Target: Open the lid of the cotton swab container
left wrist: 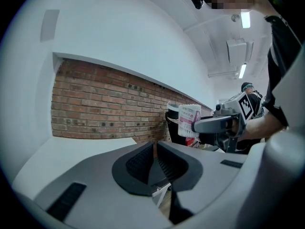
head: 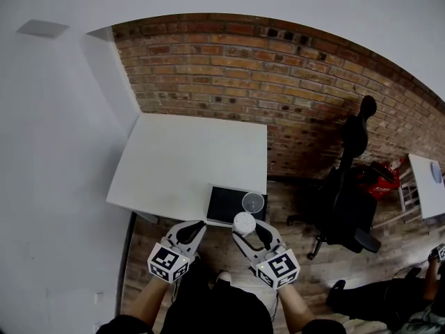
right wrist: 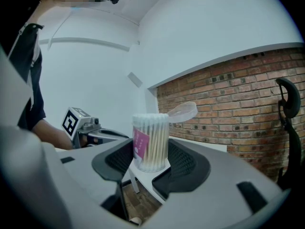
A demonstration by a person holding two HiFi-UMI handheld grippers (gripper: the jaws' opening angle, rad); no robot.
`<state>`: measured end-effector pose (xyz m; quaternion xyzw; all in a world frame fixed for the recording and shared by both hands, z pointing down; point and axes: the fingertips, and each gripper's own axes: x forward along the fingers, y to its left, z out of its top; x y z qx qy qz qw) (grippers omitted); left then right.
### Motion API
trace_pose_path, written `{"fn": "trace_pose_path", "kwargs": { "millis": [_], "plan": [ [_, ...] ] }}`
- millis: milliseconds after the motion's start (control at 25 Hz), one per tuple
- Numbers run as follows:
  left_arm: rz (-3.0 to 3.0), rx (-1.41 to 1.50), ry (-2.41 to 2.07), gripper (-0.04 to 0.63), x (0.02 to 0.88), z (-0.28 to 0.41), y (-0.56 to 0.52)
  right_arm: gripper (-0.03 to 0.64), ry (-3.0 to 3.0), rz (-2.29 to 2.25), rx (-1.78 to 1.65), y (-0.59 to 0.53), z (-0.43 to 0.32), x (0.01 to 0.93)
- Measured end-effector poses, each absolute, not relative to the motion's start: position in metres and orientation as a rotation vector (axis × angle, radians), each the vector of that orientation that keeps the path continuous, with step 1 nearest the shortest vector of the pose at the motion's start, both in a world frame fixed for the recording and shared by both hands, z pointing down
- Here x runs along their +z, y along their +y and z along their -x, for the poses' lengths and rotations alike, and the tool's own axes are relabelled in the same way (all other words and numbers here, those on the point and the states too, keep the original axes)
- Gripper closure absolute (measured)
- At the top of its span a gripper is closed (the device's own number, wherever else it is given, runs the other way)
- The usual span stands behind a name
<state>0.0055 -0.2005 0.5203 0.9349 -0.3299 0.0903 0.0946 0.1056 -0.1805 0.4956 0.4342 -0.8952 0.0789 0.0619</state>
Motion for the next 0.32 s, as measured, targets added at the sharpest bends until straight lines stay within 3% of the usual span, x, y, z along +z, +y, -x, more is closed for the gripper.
{"fn": "trace_pose_path", "kwargs": {
  "millis": [320],
  "plan": [
    [-2.772,0.268,-0.971,0.56,0.52,-0.0055,-0.2022,0.379,-2.703,-1.308,0.23,-0.1815,-0.104,0.4947]
  ]
}}
